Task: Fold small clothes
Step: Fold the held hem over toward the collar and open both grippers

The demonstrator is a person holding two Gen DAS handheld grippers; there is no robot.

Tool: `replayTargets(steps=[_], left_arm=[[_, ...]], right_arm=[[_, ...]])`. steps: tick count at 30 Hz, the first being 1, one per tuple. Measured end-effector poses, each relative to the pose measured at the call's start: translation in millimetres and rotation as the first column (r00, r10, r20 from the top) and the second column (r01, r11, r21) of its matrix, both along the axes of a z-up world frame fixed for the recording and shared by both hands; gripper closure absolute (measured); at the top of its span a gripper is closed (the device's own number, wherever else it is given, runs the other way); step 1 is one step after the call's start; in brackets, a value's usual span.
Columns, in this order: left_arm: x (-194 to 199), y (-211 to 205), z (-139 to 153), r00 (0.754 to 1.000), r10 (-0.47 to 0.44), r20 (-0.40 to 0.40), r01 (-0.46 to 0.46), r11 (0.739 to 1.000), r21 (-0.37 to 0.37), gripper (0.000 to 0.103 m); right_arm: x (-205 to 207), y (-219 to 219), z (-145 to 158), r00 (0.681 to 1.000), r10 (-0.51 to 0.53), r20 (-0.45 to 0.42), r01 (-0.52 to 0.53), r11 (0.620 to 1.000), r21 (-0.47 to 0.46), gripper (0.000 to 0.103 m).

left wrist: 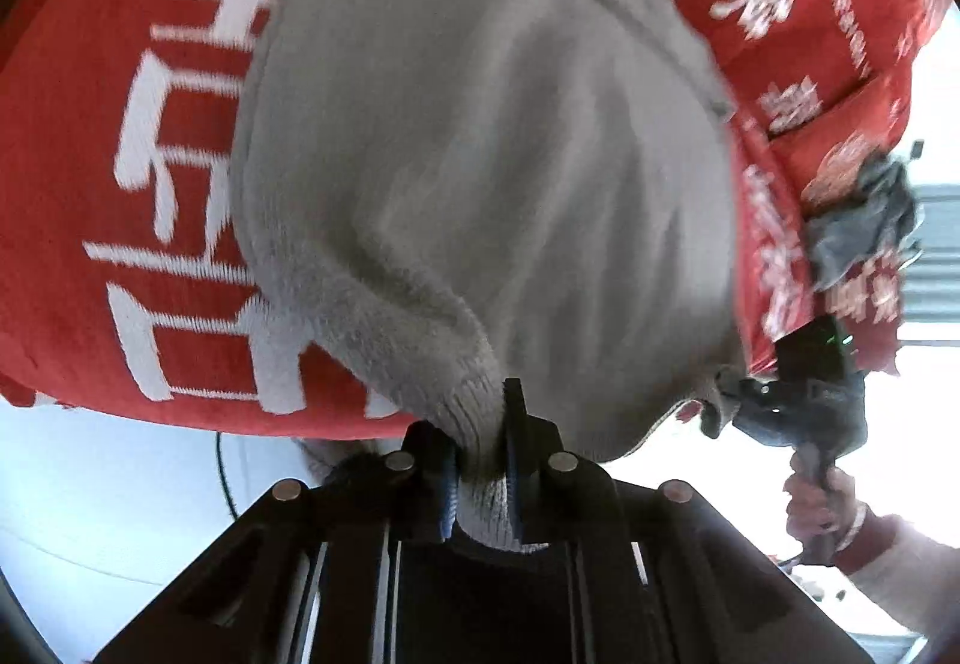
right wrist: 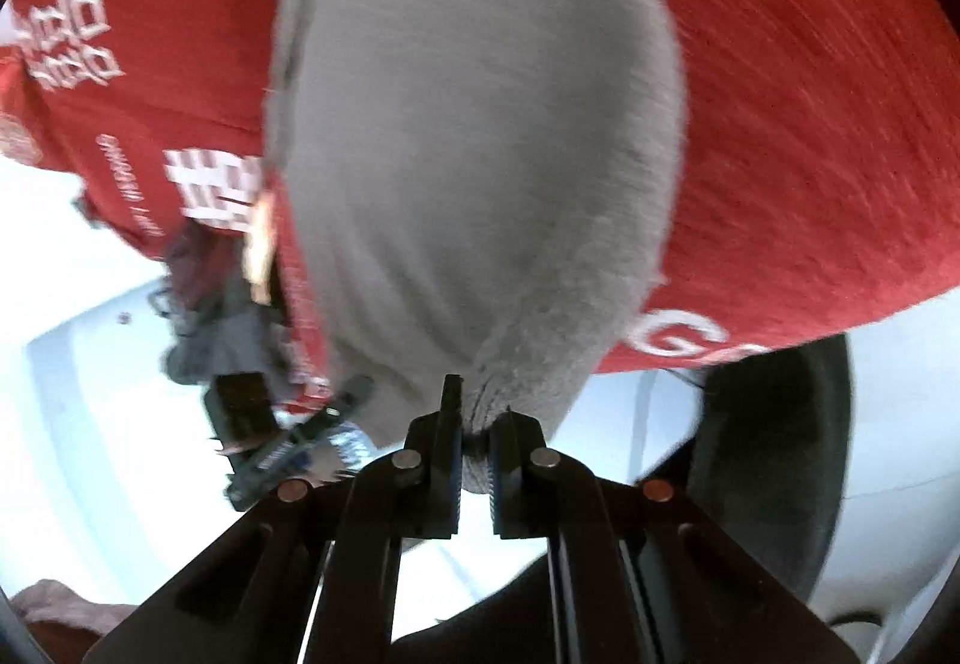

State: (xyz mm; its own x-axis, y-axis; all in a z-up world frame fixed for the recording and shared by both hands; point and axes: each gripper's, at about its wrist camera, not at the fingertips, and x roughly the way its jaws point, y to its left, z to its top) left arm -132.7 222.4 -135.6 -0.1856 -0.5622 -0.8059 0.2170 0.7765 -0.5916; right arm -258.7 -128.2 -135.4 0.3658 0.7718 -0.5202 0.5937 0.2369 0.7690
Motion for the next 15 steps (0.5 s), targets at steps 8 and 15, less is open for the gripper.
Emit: replayTargets(steps=[8, 15], left_arm=[[67.0, -1.8, 59.5, 0.99, 0.134, 0.033, -0.128, 0.981, -0.143, 0.09], [162.5, -36.5, 108.9, 0.966, 0.209, 0.152, -0.178, 0.965, -0.193, 0.09]], right_arm=[[54.6, -32.5, 52.9, 0.979, -0.113, 0.169, 0.097, 0.99, 0.098, 0.096], [137.7, -96.0, 95.8, 0.941, -0.176, 0.289, 0.147, 0.982, 0.121, 0.096]])
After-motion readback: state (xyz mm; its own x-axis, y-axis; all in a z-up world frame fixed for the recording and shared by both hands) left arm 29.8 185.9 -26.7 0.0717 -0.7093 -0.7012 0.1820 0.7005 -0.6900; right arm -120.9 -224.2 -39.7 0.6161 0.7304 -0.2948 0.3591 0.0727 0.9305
